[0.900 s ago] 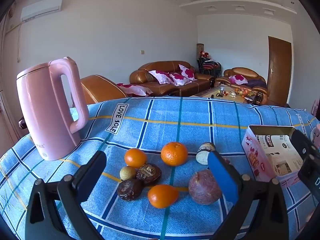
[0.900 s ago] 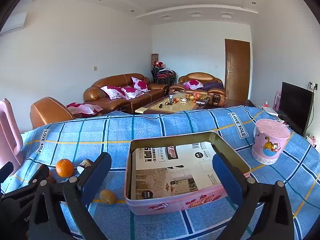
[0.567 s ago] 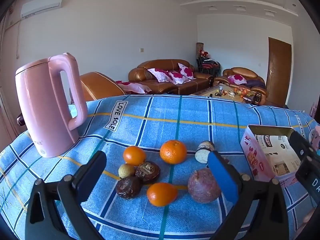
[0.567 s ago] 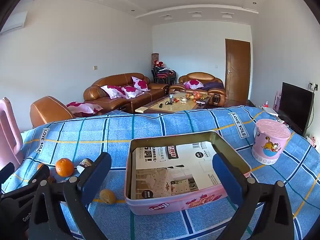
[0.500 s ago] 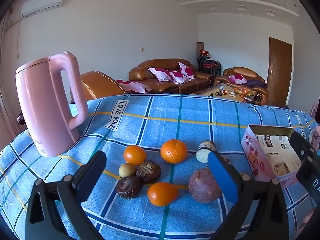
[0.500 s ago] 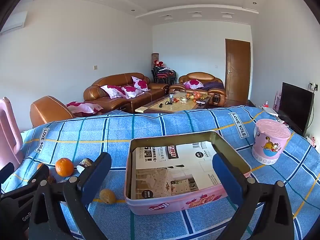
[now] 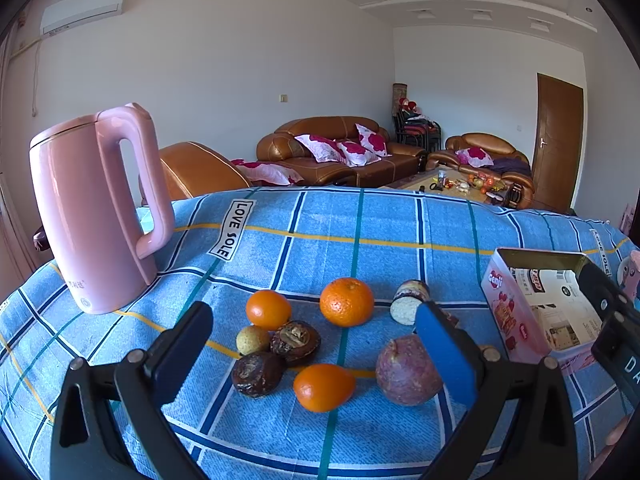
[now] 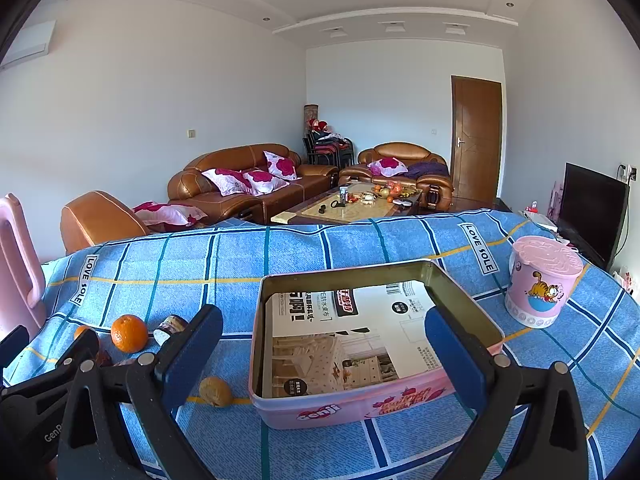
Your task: Organize fruits
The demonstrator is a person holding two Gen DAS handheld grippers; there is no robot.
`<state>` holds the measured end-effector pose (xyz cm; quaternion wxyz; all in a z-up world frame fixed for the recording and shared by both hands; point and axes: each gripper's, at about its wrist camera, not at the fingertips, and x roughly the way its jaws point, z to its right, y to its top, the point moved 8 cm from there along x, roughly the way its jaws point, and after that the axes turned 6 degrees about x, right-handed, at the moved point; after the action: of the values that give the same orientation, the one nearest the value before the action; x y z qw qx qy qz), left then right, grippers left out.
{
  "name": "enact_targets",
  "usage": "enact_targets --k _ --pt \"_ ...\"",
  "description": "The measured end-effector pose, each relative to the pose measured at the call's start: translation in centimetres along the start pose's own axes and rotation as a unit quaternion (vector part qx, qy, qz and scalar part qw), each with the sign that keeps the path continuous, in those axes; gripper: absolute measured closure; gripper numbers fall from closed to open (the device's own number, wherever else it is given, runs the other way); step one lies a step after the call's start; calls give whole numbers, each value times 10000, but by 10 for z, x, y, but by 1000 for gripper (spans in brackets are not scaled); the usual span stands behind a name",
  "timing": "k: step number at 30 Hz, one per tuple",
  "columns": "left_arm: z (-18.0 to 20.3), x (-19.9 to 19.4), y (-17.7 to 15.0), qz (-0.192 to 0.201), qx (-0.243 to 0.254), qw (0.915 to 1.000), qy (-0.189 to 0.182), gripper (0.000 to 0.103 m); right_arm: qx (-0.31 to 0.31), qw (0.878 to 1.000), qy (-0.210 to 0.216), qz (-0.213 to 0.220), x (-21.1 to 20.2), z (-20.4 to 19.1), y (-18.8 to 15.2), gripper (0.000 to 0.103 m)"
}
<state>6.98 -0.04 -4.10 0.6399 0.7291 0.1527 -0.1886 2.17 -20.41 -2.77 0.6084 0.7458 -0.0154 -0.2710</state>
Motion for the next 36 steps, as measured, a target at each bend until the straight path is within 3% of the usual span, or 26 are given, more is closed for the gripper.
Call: enact_targets --k 36 --pt "-1 3 -3 -122 -48 9999 -19 0 -28 9999 77 -110 3 -2 -3 1"
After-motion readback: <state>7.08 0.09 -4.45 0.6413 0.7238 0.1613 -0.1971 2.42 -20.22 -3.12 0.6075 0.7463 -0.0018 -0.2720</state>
